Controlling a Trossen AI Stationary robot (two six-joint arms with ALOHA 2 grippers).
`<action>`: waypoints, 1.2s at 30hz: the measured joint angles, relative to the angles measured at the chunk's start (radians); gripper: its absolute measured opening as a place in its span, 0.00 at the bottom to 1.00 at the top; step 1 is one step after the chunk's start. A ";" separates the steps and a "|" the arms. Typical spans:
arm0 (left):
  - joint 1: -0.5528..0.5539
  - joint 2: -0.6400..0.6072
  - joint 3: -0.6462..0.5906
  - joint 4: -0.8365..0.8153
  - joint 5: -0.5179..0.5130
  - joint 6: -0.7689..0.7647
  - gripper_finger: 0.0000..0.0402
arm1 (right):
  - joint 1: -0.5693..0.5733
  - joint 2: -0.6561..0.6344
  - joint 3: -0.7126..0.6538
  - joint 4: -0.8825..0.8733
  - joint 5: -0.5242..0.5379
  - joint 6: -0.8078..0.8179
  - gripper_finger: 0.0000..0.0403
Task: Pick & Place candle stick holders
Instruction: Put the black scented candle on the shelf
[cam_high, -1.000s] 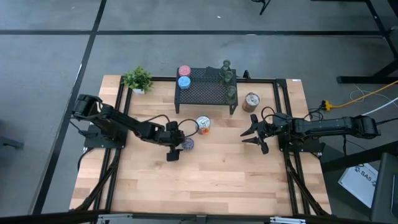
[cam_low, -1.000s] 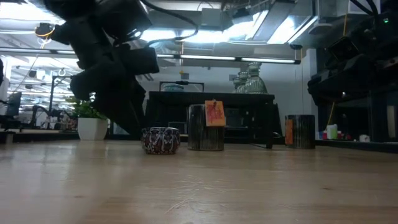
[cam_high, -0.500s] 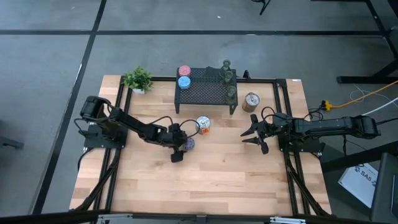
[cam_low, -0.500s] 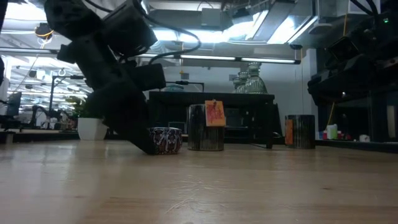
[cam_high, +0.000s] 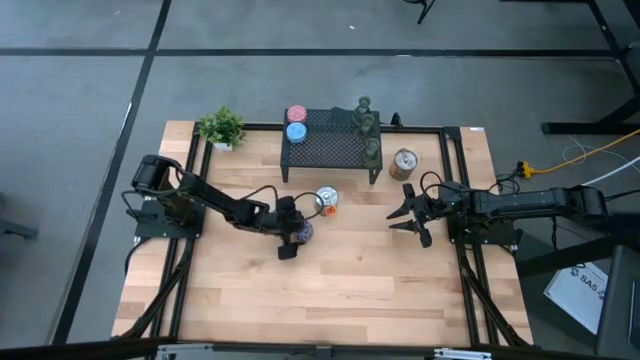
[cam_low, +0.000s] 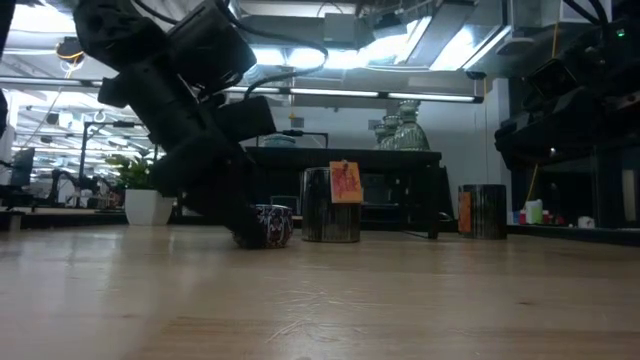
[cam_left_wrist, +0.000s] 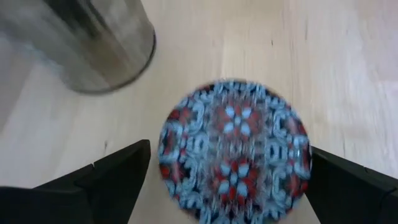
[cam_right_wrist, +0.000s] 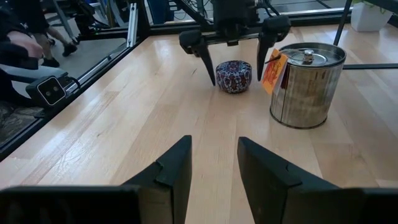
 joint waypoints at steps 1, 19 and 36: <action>0.001 0.005 0.000 0.010 0.001 0.007 0.96 | 0.000 0.000 0.000 0.000 0.000 0.000 0.33; 0.034 0.083 0.000 0.182 0.070 0.082 0.94 | 0.000 0.000 0.000 0.000 0.000 0.000 0.33; 0.066 0.083 0.000 0.197 0.063 0.057 0.70 | 0.000 0.000 0.000 0.000 0.000 0.000 0.33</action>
